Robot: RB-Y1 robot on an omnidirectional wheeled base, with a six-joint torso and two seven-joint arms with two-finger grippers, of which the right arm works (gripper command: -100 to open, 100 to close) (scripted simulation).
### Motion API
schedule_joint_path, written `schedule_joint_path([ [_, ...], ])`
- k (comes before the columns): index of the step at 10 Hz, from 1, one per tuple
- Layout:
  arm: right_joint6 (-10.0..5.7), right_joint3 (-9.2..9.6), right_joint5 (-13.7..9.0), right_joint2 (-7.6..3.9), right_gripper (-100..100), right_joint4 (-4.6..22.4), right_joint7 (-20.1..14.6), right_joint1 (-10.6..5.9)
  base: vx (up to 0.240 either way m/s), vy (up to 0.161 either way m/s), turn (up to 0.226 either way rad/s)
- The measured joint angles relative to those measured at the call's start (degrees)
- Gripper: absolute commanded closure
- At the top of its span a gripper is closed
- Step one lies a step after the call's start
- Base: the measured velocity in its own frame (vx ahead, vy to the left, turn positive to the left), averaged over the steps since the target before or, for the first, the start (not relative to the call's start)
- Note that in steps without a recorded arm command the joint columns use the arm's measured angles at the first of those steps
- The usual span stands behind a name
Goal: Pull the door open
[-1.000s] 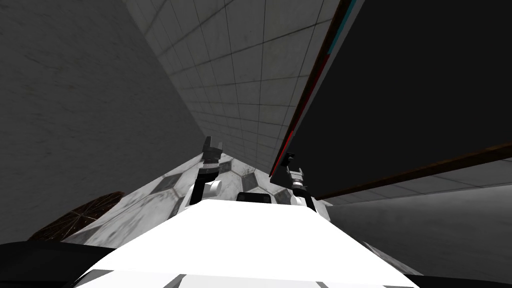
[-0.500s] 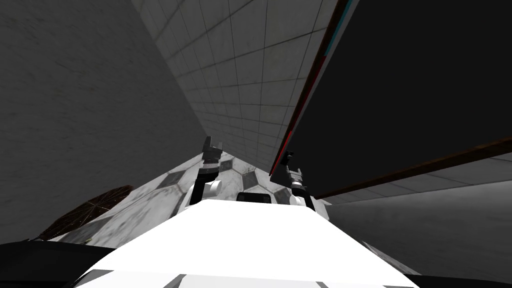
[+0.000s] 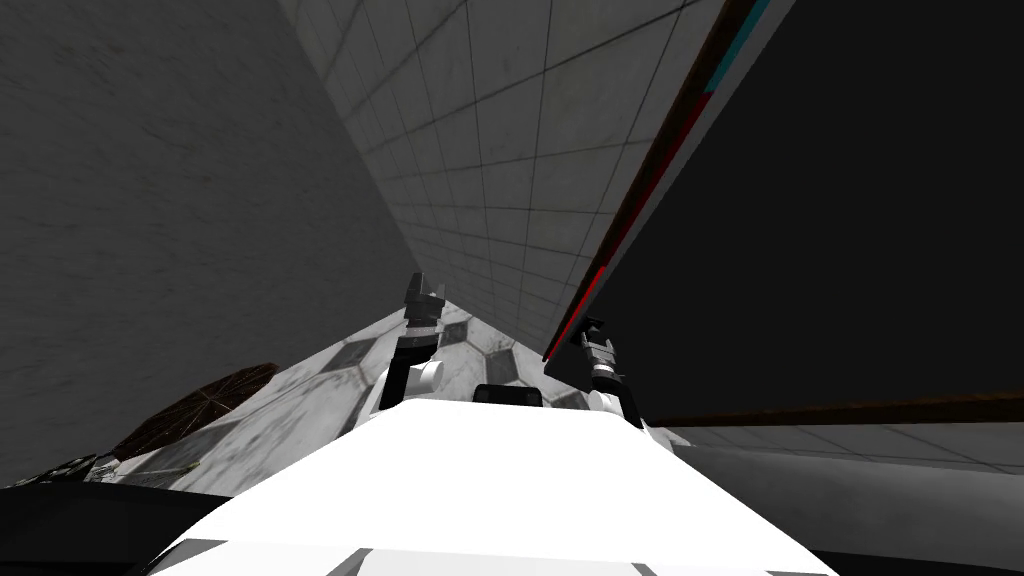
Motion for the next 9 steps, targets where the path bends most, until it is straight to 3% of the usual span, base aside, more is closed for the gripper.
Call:
schedule_joint_path([
  [1, -0.09, -0.8, -0.54, -0.99, -100, 0.51, -0.69, -0.08, 0.09, -0.018, 0.025],
  [2, -0.12, -0.9, -0.6, -1.1, 100, 0.55, -0.86, -0.09, -0.01, 0.001, -0.023],
  [7, 0.11, -0.74, -0.53, -0.99, 100, 0.69, -0.66, 0.01, -0.018, 0.002, 0.001],
  [8, 0.13, -0.74, -0.53, -0.98, 100, 0.7, -0.67, 0.02, -0.165, -0.036, 0.171],
  [9, -0.17, -0.6, -0.6, -1.71, 100, 0.58, -1.21, 0.18, -0.226, -0.046, 0.153],
])
